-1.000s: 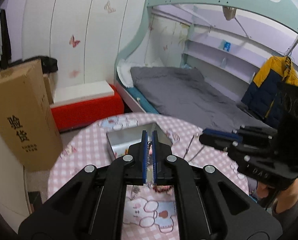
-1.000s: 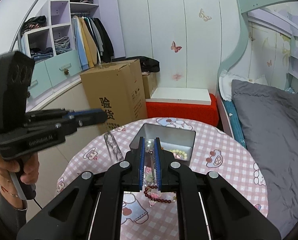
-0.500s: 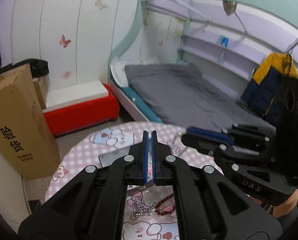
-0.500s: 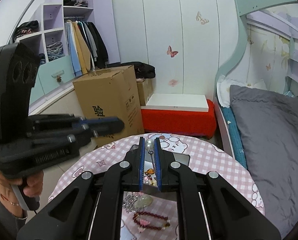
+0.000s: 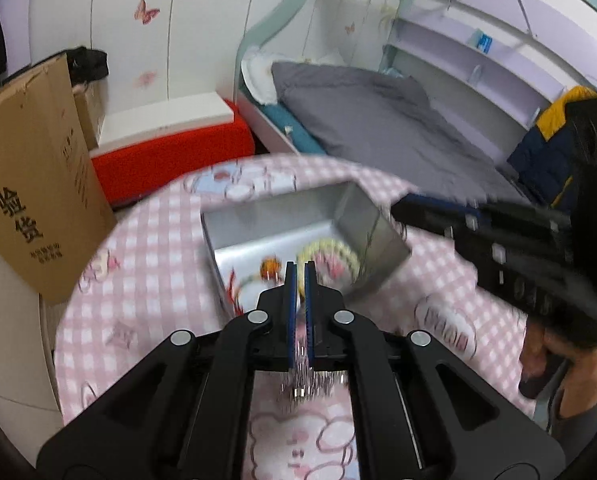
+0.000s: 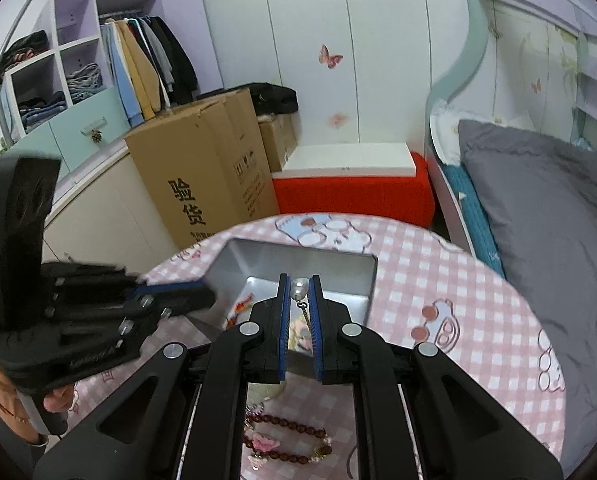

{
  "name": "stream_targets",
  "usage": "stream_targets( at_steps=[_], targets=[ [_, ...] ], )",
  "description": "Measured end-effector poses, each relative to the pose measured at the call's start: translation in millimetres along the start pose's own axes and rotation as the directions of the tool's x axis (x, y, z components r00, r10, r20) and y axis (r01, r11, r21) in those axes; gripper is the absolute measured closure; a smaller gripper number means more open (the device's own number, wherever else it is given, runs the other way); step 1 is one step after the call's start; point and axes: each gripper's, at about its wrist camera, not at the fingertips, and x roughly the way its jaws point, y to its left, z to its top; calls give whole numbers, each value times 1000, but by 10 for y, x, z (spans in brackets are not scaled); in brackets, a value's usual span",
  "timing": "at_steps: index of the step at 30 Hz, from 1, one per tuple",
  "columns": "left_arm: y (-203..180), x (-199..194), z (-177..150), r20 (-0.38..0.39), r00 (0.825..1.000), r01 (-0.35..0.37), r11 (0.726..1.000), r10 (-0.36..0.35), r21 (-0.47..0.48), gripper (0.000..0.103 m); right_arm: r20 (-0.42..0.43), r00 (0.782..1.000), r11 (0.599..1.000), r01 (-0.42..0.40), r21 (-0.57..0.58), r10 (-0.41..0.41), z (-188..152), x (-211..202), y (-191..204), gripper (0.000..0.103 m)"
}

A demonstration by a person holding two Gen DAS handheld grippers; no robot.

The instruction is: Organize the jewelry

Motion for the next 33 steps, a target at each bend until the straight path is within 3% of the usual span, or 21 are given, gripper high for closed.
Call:
stream_targets(
  at_steps=[5,7,10,11,12,13,14,21,25,28,31,33],
  targets=[
    [5,-47,-336,-27,1000,-6,1000,6,-12,99,-23,1000,1000,4,16,-4,-65,19,-20,91],
    [-16,-63,-436,-34,999,-1,1000,0,-15,99,-19,1000,1000,1,19,0,-96,-6,-18,80],
    [-18,-47,-551,-51,999,2,1000,-3,-22,95,-3,1000,1000,5,23,-5,-146,-97,-29,76],
    [-27,-41,-608,-56,998,6,1000,-7,-22,90,4,1000,1000,7,22,-7,-173,-147,-28,74],
    [-28,-31,-640,-58,998,10,1000,-11,-26,68,8,1000,1000,6,23,-6,-189,-165,-36,72],
    [-29,-29,-661,-55,998,9,999,-11,-33,37,11,1000,1000,8,24,-8,-227,-207,-37,71],
    [-29,-62,-706,-22,1000,9,999,-10,-40,35,13,1000,1000,11,23,-11,-271,-244,-34,70],
    [-6,92,-761,-55,998,-14,1000,12,-27,38,-1,1000,999,11,31,-11,-487,-340,-61,70],
    [-14,220,-774,-88,996,-30,1000,29,-9,57,-8,1000,999,15,33,-15,-543,-351,-63,70],
    [-49,259,-778,-83,994,-63,998,65,32,61,-15,1000,999,17,34,-16,-571,-326,-51,70],
    [-46,260,-777,-73,994,-73,996,76,51,82,-23,1000,1000,7,27,-6,-576,-294,-13,70],
    [-39,246,-774,-79,995,-63,997,66,49,87,-34,999,1000,-8,13,9,-599,-263,29,70]
  ],
)
